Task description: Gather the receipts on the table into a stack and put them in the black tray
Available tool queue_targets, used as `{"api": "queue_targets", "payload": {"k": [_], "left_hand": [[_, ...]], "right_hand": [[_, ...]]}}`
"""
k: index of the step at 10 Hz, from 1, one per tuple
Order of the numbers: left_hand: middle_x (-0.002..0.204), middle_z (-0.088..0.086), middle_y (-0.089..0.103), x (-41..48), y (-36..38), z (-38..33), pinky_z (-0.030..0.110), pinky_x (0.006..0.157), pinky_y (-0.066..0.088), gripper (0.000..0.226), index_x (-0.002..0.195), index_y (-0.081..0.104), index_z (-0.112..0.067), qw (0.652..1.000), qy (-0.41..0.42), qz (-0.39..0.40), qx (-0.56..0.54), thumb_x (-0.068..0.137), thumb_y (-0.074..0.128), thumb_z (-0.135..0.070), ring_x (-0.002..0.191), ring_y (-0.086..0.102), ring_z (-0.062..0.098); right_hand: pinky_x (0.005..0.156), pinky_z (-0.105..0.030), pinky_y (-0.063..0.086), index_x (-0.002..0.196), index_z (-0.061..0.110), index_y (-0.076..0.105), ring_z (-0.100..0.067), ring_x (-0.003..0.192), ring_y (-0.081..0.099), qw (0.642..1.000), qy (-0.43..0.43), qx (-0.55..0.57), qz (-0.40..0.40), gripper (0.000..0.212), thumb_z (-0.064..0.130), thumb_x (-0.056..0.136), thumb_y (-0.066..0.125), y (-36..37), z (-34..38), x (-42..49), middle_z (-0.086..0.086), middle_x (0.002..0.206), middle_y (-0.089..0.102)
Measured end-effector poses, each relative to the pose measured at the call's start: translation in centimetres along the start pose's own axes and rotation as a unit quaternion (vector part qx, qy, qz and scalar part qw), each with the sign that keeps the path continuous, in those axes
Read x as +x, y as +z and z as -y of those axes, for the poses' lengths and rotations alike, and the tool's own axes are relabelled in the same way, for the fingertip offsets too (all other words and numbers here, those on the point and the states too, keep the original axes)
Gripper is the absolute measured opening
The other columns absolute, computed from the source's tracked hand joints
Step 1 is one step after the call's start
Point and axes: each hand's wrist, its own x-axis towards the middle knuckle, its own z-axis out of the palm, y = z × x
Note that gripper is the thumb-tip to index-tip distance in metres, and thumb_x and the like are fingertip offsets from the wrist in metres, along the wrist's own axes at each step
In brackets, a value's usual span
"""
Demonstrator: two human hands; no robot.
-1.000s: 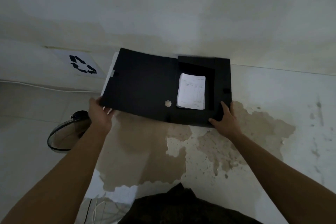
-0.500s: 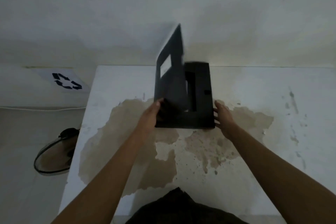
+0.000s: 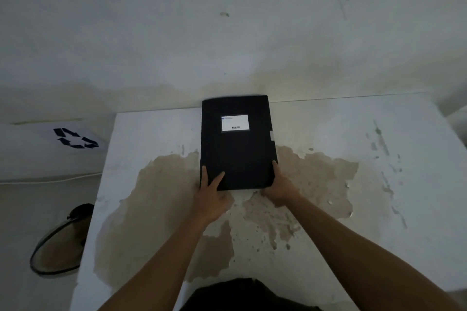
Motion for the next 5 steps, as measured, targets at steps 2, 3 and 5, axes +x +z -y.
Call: {"api": "queue_targets", "payload": {"k": [2,3,5], "left_hand": [[0.161,-0.011,-0.020,0.0,0.7,-0.1,0.036,0.113,0.031,0.072,0.151,0.024,-0.037,0.995,0.005,-0.010,-0.102,0.090,0.060,-0.025,0.150,0.002,0.024],[0.163,-0.008,-0.011,-0.4,0.7,0.2,0.037,0.116,0.027,0.066,0.150,0.030,-0.033,0.995,0.004,-0.028,-0.096,0.092,0.059,-0.025,0.150,0.004,0.021],[0.160,0.002,0.019,-1.3,1.9,-3.3,0.029,0.107,0.032,0.044,0.134,0.052,-0.022,0.976,0.005,-0.155,-0.151,0.092,0.059,-0.011,0.144,0.026,0.023]], "right_hand": [[0.107,-0.040,0.043,0.155,0.015,0.024,-0.031,0.132,0.046,0.997,-0.026,0.059,-0.043,0.083,0.015,0.084,0.067,-1.0,-0.5,0.0,-0.011,0.150,0.043],[0.108,-0.040,0.039,0.153,0.014,0.031,-0.030,0.134,0.044,0.997,-0.037,0.061,-0.016,0.072,0.017,0.090,0.065,-1.8,-1.5,-1.0,-0.010,0.150,0.043],[0.091,-0.036,0.049,0.138,0.018,0.051,-0.028,0.114,0.058,0.996,-0.012,0.060,0.063,0.046,0.022,0.093,0.062,-5.6,-3.2,-3.1,-0.008,0.129,0.056]]}}
